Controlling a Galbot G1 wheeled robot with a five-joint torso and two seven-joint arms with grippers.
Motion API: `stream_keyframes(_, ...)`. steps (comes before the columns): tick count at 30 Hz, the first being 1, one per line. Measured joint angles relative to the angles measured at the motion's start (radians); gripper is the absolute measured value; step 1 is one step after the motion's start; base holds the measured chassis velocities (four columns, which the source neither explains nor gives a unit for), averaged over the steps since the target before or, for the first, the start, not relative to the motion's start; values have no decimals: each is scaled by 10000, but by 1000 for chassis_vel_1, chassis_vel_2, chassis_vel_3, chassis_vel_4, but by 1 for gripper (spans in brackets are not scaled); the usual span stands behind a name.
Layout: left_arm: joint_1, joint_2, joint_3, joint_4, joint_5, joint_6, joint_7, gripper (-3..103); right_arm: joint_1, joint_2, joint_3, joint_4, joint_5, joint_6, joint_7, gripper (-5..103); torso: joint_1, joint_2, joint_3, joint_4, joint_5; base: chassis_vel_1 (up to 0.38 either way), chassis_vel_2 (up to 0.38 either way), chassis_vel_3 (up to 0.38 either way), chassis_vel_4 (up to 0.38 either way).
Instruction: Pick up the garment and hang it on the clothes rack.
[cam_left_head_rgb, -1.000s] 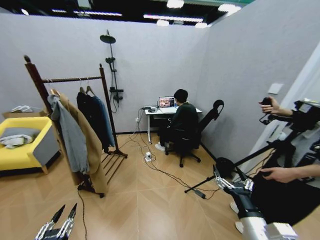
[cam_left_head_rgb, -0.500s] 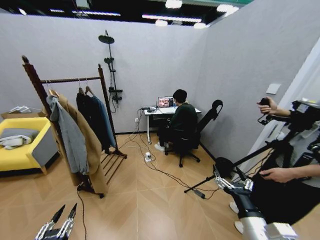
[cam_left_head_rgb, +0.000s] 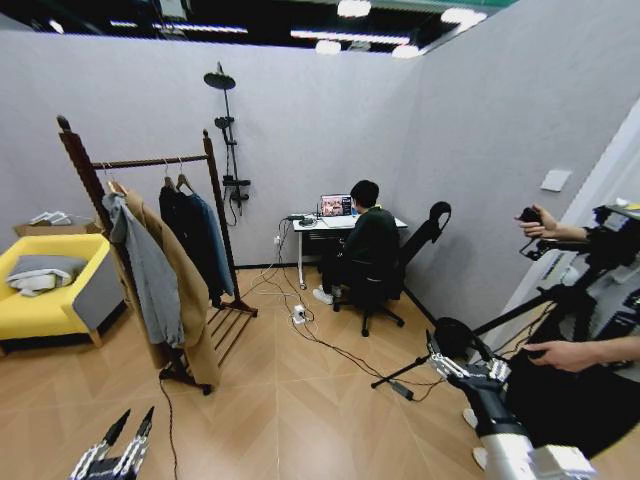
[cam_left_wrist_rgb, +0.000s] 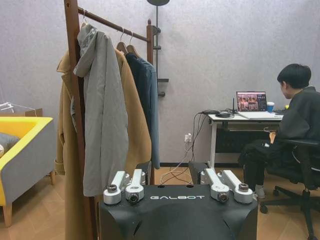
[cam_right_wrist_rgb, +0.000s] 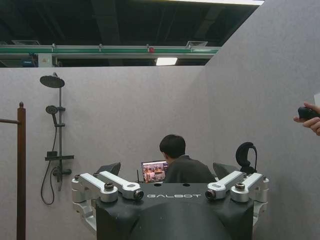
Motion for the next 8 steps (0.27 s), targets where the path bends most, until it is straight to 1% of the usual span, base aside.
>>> stream_keyframes(8, 0, 0, 0, 0, 0, 0, 0, 46, 0, 0, 0, 0, 0, 0, 0, 100, -1, -12, -6, 0, 0, 0, 0, 0, 0)
